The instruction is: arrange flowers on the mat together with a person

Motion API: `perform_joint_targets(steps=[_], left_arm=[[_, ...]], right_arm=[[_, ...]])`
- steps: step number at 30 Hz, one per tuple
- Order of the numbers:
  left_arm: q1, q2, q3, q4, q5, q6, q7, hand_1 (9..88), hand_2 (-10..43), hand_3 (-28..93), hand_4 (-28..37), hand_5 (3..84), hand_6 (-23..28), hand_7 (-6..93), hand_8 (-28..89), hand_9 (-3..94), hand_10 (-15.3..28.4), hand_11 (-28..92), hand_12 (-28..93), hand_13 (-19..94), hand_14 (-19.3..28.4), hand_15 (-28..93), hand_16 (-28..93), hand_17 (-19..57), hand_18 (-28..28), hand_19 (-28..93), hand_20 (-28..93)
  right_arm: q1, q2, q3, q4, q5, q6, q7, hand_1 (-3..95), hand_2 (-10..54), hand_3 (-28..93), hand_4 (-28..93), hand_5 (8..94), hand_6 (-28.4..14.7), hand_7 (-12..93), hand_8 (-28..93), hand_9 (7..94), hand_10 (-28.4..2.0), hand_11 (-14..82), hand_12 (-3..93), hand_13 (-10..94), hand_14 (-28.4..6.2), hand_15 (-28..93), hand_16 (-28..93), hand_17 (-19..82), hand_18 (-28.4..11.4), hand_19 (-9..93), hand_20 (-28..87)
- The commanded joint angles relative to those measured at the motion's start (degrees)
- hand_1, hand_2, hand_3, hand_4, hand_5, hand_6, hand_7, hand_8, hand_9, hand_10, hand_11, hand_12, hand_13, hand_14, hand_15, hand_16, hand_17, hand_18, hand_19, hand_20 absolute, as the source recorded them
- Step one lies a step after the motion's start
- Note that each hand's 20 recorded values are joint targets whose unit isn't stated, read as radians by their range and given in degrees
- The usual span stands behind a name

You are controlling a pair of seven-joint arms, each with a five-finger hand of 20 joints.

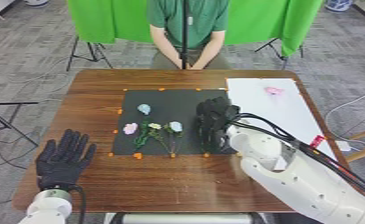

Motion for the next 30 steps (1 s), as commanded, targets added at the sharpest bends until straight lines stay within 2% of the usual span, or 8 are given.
perform_joint_targets(steps=[1, 9, 14, 17, 18, 21, 26, 30], left_arm=[[1.3, -0.53, 0.17, 0.71, -0.06, -0.57, -0.29, 30.3, 15.5, 78, -28.3, 51.5, 8.4, 17.1, -12, 46.0, 13.9, 24, 7, 35, 16.5, 41, -10, -6.5, 16.3, 44, 12], [1.0, -0.44, 0.11, 0.55, 0.21, -0.51, -0.4, 30.5, 15.5, 77, -28.3, 51.5, 8.4, 17.2, -11, 46.0, 13.9, 24, 7, 35, 16.5, 41, -10, -6.5, 16.4, 44, 12], [1.0, -0.19, -0.04, 0.38, 2.59, -1.17, -0.59, 30.3, 15.8, 77, -28.3, 51.6, 8.3, 17.2, -12, 46.1, 13.9, 24, 7, 35, 16.3, 40, -10, -6.4, 16.4, 44, 12], [1.1, -0.2, -0.47, 0.53, 5.28, -2.69, -0.85, 30.1, 15.9, 77, -28.3, 51.4, 8.4, 16.9, -12, 46.1, 13.9, 24, 7, 34, 16.1, 39, -10, -6.3, 16.3, 43, 12], [1.3, -0.08, -0.51, 0.91, 6.64, -4.58, -0.36, 30.0, 15.9, 77, -28.3, 51.2, 8.3, 16.8, -12, 45.8, 13.8, 23, 7, 34, 15.9, 39, -11, -6.3, 16.3, 43, 12], [1.8, 0.07, -0.84, 0.86, 10.42, -7.19, 0.87, 29.9, 15.8, 77, -28.3, 50.6, 8.3, 15.8, -11, 45.3, 13.7, 23, 6, 34, 15.7, 37, -10, -6.5, 16.1, 43, 12], [1.6, 0.27, -1.44, 1.52, 13.49, -10.85, 1.05, 29.7, 15.2, 77, -28.3, 49.4, 7.7, 15.3, -11, 44.6, 13.2, 22, 6, 33, 15.0, 34, -10, -6.5, 15.8, 42, 11], [1.8, -0.18, -1.33, 1.82, 13.72, -12.66, 0.82, 29.5, 14.9, 76, -28.3, 49.0, 7.5, 14.9, -11, 44.2, 13.0, 21, 6, 33, 14.7, 33, -9, -6.5, 15.6, 41, 11]], right_arm=[[-2.2, 2.1, 3.1, -3.7, 0.8, -0.8, 0.9, 56.6, -9.5, 70, -28, 56.5, 1.1, 22, -15, 60.9, -10.4, 16.9, 16.7, 54, -9.6, 52, 36, 27, -19.5, 75, 39], [-7.1, 2.3, 10.7, -9.2, 4.6, -1.2, 1.9, 47.0, -9.5, 77, -28, 51.6, -0.8, 20, -14, 53.6, -11.5, 14.5, 15.8, 50, -12.5, 57, 23, 26, -20.2, 75, 37], [-13.6, 2.5, 19.9, -14.1, 13.6, 2.6, 4.6, 43.5, -9.5, 78, -28, 48.0, -2.2, 18, -14, 47.3, -13.0, 11.1, 14.5, 48, -12.6, 45, 17, 25, -20.5, 74, 36], [-20.2, 1.3, 30.1, -17.6, 27.7, 0.9, 3.4, 39.5, -5.4, 78, -28, 47.2, -2.7, 17, -13, 46.5, -13.1, 10.4, 14.2, 47, -13.2, 36, 16, 23, -19.9, 69, 32], [-22.3, 0.8, 33.0, -18.4, 32.1, 1.5, 3.7, 38.6, -4.1, 78, -28, 46.9, -2.8, 17, -13, 46.0, -13.3, 10.0, 14.2, 46, -13.6, 34, 16, 22, -19.6, 66, 31], [-28.6, -0.2, 40.6, -20.3, 47.8, 5.6, 1.5, 35.3, 0.8, 78, -28, 45.2, -3.4, 17, -13, 43.1, -12.9, 8.8, 14.1, 42, -15.0, 28, 17, 18, -19.5, 60, 26], [-38.9, -2.9, 52.0, -20.7, 72.7, 9.1, -6.8, 29.1, 3.7, 77, -28, 39.1, -3.6, 14, -11, 37.5, -12.6, 7.2, 13.2, 35, -16.7, 18, 20, 13, -19.4, 49, 20], [-45.9, -4.6, 58.8, -21.2, 78.3, 8.6, -9.1, 27.1, 4.4, 78, -28, 36.0, -2.3, 13, -11, 35.8, -11.9, 5.1, 13.0, 33, -16.7, 11, 23, 12, -18.6, 42, 18]])
